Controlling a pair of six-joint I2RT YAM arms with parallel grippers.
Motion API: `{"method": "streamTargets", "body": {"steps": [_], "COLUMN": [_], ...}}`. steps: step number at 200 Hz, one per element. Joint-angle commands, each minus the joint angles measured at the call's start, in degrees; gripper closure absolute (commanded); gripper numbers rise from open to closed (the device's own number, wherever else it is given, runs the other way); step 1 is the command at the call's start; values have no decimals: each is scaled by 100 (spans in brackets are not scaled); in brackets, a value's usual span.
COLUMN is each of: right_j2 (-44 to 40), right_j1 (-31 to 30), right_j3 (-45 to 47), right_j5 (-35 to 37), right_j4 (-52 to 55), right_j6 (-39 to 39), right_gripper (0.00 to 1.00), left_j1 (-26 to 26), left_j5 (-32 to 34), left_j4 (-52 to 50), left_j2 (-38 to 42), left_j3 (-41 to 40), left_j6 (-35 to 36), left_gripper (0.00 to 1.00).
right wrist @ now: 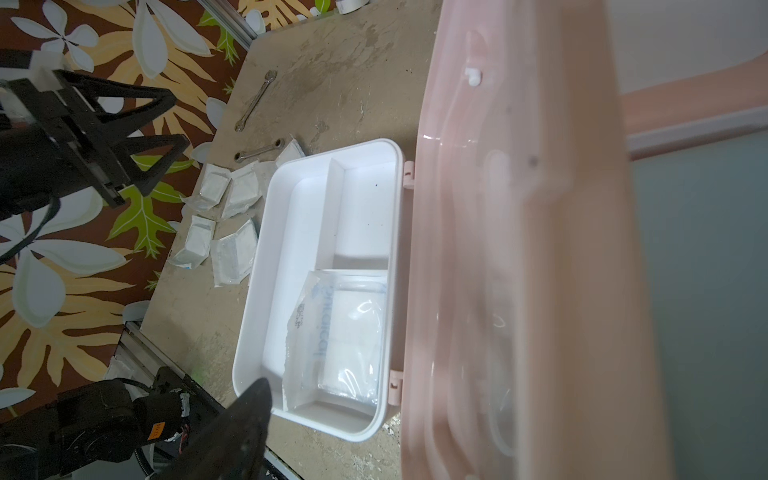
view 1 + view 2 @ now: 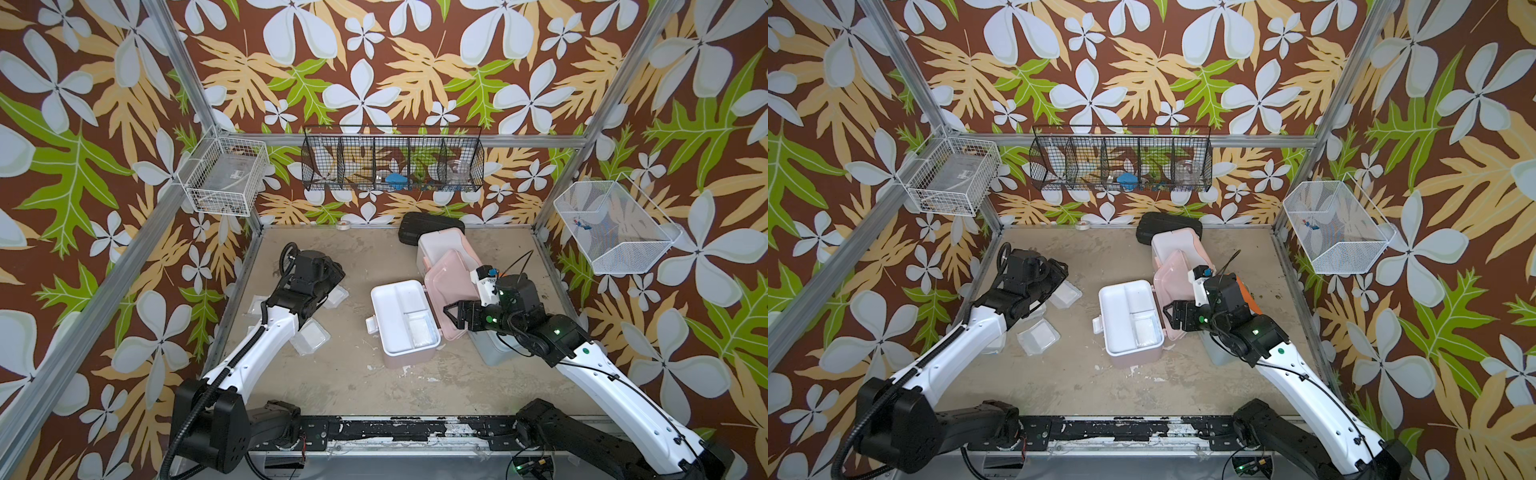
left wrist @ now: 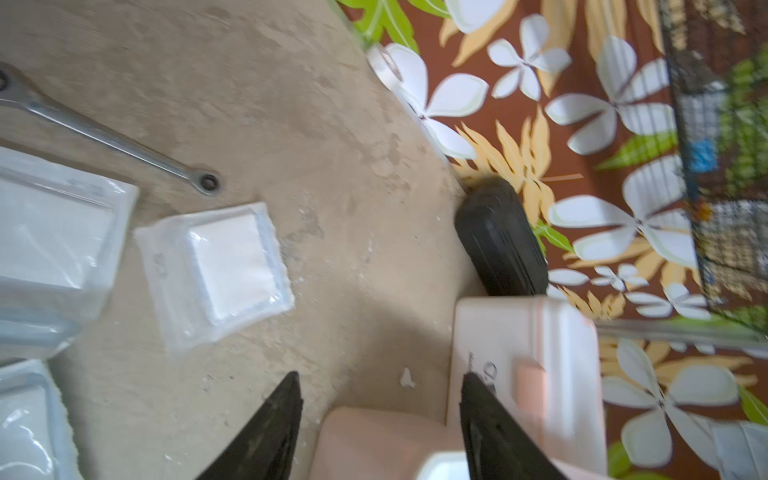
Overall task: Open first aid kits and take out gauze
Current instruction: Place the gauze at the center of the board, then pick up the gauze from the first aid kit.
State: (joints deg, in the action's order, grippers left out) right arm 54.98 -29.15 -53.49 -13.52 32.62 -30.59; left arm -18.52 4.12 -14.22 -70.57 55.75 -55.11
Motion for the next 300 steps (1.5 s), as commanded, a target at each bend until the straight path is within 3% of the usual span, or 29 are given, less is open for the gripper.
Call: {"method": "streamTargets", "body": {"steps": [1,34,75,113,210,300], "right_j2": [-16,-62,-141,-198,-234,-320], "right_j1": [1,5,5,8,9,12], "right_j3": [-48,5,54,130,168,194], "right_j5": [42,77,167,188,209,230], "right_j4": [-107,-124,-84,-101,-116,-70], "right_j6": [76,47,31,1,10,23], "right_gripper": [15,15,15,15,15,15], "left_j1": [-517,-1597,-3125,-3821,-4076,-4074], "left_j5": [83,24,479,501,740,668], "left_j4": [-758,-1149,-1540,-1601,-2017,-2018], "left_j2": [256,311,-128,-693,-1365,-1760], "left_j3": [301,774,967,1095,1321,1442], "left_j6": [233,180,16,-44,-41,71], "left_gripper": [36,36,39,41,55,79]}}
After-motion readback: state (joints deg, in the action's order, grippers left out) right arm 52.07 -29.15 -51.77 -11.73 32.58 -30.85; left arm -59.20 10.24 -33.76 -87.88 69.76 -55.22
